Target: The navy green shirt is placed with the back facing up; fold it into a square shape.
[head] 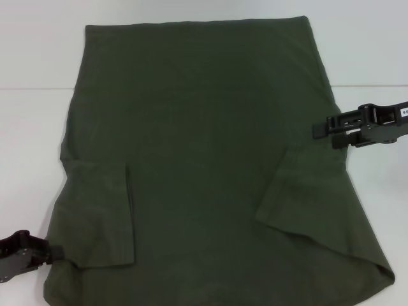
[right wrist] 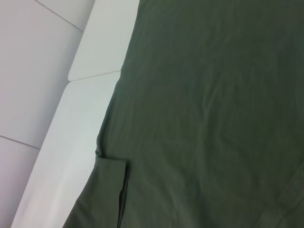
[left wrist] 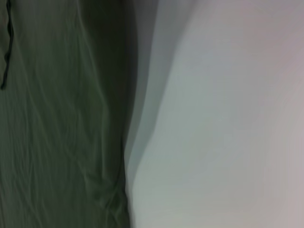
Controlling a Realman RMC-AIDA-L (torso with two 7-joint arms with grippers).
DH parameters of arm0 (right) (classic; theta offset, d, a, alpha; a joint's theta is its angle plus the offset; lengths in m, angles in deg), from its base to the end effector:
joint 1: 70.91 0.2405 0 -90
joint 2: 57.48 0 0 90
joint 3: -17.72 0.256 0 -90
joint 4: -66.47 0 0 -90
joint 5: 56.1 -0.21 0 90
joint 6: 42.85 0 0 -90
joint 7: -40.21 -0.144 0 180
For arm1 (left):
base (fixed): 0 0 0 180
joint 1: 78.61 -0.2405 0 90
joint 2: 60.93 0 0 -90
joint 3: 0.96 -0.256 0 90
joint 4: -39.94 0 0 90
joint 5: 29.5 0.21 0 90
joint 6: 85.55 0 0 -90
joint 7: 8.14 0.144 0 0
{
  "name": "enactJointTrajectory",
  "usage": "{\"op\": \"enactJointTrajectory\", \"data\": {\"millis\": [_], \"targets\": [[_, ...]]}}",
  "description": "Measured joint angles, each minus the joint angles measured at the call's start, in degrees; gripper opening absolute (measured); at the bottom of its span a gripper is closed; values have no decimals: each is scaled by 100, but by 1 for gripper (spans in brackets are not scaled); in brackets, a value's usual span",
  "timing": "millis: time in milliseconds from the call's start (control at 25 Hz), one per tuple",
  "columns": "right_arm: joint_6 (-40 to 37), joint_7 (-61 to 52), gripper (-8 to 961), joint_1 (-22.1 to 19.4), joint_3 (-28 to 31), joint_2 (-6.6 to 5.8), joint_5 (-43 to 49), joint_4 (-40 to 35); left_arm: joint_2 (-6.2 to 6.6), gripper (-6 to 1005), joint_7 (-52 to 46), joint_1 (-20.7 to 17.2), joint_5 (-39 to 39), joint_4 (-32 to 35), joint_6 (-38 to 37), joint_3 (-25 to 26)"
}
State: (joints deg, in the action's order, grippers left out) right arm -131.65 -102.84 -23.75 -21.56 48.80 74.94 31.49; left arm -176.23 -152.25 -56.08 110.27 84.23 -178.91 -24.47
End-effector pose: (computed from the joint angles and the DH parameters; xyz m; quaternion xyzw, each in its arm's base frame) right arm 0.2275 0.4105 0.0718 -0.7945 0.5902 0.1188 0.0789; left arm -0.3640 0.2700 0.0548 -0.6201 -0.7613 -0.1592 0.1026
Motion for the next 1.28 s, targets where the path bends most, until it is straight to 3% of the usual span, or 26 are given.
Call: {"op": "enactJointTrajectory", "data": {"millis": [80, 360, 520, 800, 920, 1280], "targets": [[0, 0, 766, 1, 0, -5, 0, 0, 9, 111, -16, 0, 0, 4, 2, -1], [-240, 58, 765, -55, -90, -87, 147, 0, 71, 42, 11, -3, -150, 10, -172, 57], [-803, 61, 765, -124, -128, -215, 851, -209, 117, 3, 62, -1, -287, 19, -295, 74], [-1324, 165, 765, -335, -131, -245, 1860, -591, 157, 3, 111, 143, -341, -22, -138, 64], [-1356, 506, 765, -417, -142, -193, 1867, -626, 157, 3, 126, 180, -343, -45, -102, 64], [-1247, 1130, 765, -539, -238, 126, 2046, -654, 157, 4, 133, 216, -367, -62, -45, 74]]}}
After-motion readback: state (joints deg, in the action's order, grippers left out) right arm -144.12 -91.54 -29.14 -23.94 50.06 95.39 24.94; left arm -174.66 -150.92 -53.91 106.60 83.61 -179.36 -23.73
